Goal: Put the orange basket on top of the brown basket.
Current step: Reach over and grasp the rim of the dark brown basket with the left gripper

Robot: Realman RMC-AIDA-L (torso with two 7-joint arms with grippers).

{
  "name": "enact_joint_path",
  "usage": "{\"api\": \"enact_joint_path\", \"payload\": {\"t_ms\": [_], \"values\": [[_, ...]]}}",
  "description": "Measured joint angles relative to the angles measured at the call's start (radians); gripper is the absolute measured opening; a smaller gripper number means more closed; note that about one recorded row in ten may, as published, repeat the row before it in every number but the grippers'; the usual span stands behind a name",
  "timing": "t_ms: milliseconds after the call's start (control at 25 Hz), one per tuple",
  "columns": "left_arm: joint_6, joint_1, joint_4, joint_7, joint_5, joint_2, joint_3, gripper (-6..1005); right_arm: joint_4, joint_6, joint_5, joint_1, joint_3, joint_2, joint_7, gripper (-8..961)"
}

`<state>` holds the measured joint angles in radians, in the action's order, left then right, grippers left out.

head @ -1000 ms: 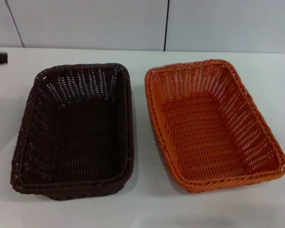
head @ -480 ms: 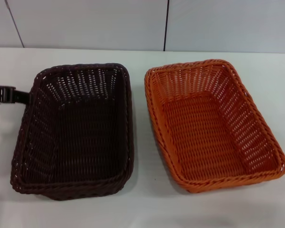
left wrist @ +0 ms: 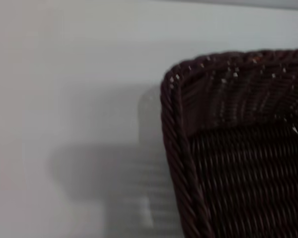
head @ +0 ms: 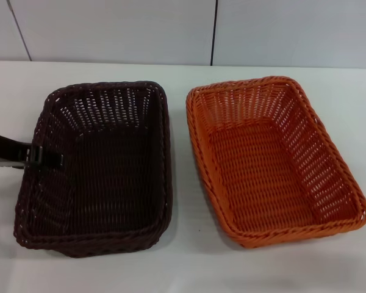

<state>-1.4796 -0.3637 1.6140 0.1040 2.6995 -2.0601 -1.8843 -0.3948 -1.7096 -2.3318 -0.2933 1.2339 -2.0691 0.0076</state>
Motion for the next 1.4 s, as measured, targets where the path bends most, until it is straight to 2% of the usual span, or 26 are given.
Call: {"api": "enact_joint_path", "payload": {"t_ms": [440, 800, 880, 1080, 1160, 1400], "values": [[0.027, -0.015, -0.089, -0.051, 0.026, 0.0, 0.069, 736, 0.022, -0.032, 0.001, -0.013, 0.016, 0.002, 0.0, 677], [0.064, -0.014, -0.098, -0.083, 0.073, -0.001, 0.105, 730, 0.022, -0.067, -0.004, -0.01, 0.015, 0.0, 0.0, 676], [0.073, -0.019, -0.096, -0.1, 0.11, -0.001, 0.135, 729, 0.022, -0.07, -0.005, -0.01, 0.015, -0.001, 0.0, 676], [0.062, -0.022, -0.08, -0.099, 0.126, 0.0, 0.139, 534, 0.022, -0.07, -0.005, -0.009, 0.015, -0.001, 0.0, 676], [0.052, -0.022, -0.067, -0.093, 0.127, 0.002, 0.14, 336, 0.022, -0.07, -0.005, -0.009, 0.015, -0.001, 0.0, 677], [0.028, -0.016, -0.015, -0.046, 0.127, 0.003, 0.138, 239, 0.021, -0.07, -0.005, -0.011, 0.015, -0.004, 0.0, 678]]}}
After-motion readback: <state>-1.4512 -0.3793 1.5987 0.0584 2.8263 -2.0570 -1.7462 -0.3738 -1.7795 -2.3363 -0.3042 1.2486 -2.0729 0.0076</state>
